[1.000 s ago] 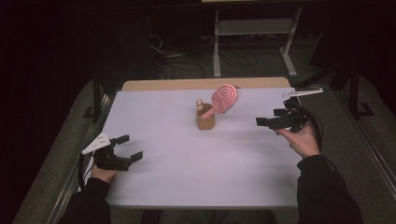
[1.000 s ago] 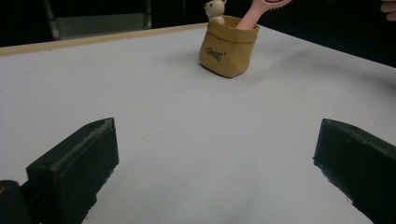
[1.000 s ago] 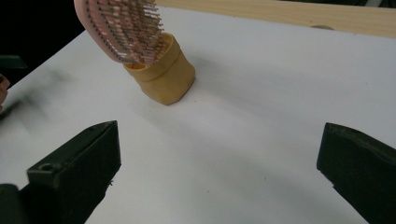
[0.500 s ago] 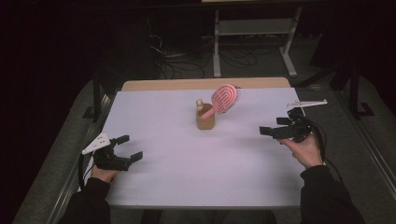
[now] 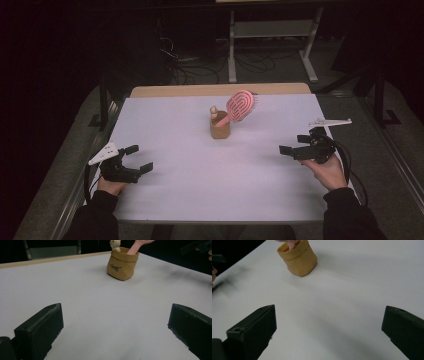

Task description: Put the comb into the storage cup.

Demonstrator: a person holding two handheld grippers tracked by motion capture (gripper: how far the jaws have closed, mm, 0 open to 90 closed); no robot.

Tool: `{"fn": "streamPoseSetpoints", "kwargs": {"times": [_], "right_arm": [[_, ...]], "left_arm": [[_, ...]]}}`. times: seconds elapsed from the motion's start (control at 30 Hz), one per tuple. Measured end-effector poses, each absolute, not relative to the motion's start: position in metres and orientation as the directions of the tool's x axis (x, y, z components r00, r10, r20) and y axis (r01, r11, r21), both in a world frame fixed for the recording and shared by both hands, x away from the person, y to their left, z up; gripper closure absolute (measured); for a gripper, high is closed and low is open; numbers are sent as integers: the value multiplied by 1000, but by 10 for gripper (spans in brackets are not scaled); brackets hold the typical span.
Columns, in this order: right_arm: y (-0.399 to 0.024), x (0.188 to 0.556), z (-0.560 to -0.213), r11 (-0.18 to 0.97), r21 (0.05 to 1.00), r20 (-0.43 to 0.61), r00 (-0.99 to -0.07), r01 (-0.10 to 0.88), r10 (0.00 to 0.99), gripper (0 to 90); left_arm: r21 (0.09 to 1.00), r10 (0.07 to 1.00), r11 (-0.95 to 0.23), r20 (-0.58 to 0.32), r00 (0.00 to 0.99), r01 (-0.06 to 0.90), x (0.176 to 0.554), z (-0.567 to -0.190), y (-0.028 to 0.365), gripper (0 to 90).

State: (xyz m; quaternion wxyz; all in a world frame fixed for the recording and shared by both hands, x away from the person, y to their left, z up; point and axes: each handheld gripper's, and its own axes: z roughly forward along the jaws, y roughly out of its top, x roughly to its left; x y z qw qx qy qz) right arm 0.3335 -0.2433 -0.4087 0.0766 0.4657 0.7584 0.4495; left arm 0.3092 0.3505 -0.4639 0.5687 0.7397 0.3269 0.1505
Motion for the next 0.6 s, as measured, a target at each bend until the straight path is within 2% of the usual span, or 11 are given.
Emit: {"fn": "streamPoseSetpoints", "kwargs": {"times": [0.6], "right_arm": [[-248,312,-426,161,771,297,-572,616,765,0]], "left_arm": [[937,655,-138,-156,739,320,310,-464,351,0]]}}
